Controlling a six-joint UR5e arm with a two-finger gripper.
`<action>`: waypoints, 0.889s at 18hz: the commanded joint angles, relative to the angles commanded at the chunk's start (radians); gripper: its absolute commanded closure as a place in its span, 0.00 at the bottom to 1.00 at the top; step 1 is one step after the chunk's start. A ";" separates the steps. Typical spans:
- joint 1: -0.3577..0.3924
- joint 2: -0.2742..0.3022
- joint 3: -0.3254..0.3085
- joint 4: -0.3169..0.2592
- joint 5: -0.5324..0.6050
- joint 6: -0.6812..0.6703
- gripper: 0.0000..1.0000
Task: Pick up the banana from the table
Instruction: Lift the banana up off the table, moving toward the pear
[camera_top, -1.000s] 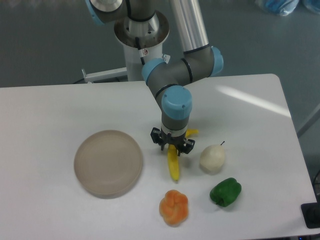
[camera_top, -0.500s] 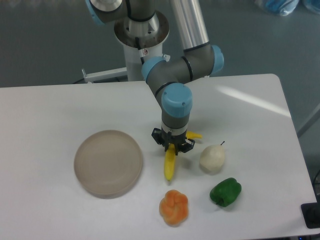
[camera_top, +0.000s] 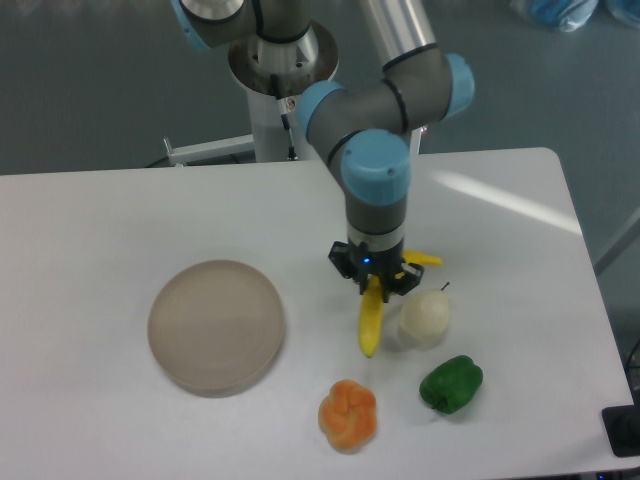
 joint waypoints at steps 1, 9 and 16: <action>0.011 0.011 0.014 -0.012 -0.002 0.015 0.79; 0.052 -0.024 0.133 -0.034 -0.003 0.109 0.79; 0.051 -0.031 0.140 -0.029 0.000 0.108 0.79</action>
